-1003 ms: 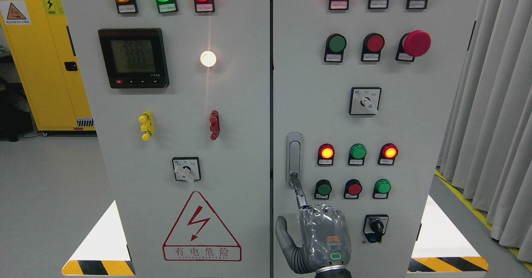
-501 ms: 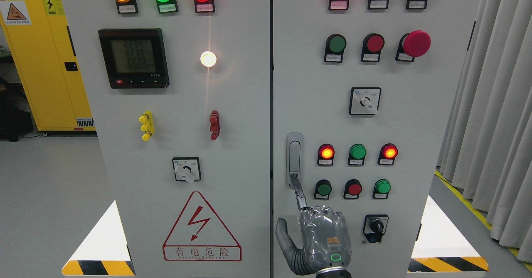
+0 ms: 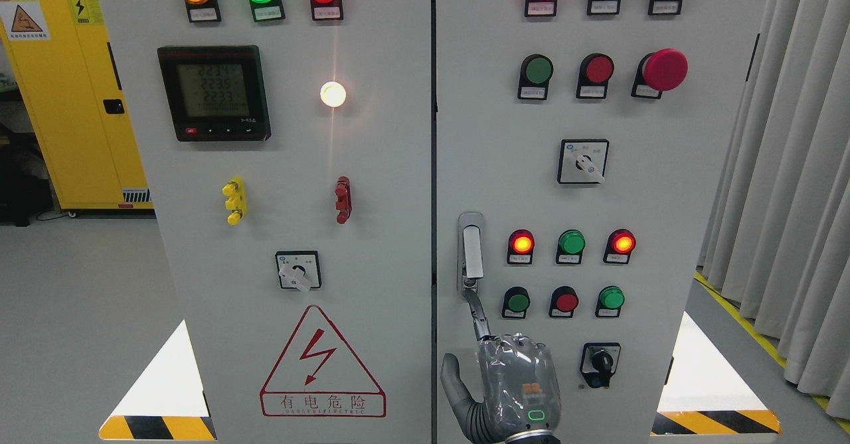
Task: Release door handle
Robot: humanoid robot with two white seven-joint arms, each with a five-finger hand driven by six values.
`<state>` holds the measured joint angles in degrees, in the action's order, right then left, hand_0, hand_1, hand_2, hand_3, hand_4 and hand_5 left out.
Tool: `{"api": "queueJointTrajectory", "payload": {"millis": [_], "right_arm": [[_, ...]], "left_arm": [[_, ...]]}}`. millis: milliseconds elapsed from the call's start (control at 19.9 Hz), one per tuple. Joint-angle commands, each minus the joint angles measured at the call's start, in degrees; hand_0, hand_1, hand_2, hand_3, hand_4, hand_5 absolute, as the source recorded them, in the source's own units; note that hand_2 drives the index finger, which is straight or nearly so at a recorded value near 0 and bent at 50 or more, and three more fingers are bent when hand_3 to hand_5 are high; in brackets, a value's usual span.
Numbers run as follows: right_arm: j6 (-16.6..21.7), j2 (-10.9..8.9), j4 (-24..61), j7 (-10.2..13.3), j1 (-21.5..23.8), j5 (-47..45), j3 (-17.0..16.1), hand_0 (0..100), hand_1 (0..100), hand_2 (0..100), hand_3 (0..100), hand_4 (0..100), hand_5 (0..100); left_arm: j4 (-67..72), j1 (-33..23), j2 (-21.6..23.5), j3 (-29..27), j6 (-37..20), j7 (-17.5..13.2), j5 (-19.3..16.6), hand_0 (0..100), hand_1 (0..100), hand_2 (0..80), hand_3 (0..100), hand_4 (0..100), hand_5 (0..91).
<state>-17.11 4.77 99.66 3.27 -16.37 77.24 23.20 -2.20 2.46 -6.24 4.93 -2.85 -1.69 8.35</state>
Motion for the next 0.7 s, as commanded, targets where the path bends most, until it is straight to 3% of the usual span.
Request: {"api": "queueJointTrajectory", "payload": {"millis": [0,401,652], "right_arm": [[0.1,-0.03,0.4,0.5,0.3,-0.2,0.0,68,35,4,100,100,100],[0.3,-0.29,4.1,0.9,0.5,-0.4,0.0,67,34,4,100,100,100],[0.6,-0.29,5.5,1.1,0.5,-0.5,0.1,68,35,12,100,100,100]], "left_arm": [[0.0,0.0,0.0,0.0,0.0,0.0,0.0,12,56,0.0,0,0,0.0],[0.0,0.0,0.0,0.0,0.0,0.0,0.0,12,56,0.0,0,0,0.0],[0.0,0.0,0.0,0.0,0.0,0.0,0.0,12,56,0.0,0,0,0.0]]}}
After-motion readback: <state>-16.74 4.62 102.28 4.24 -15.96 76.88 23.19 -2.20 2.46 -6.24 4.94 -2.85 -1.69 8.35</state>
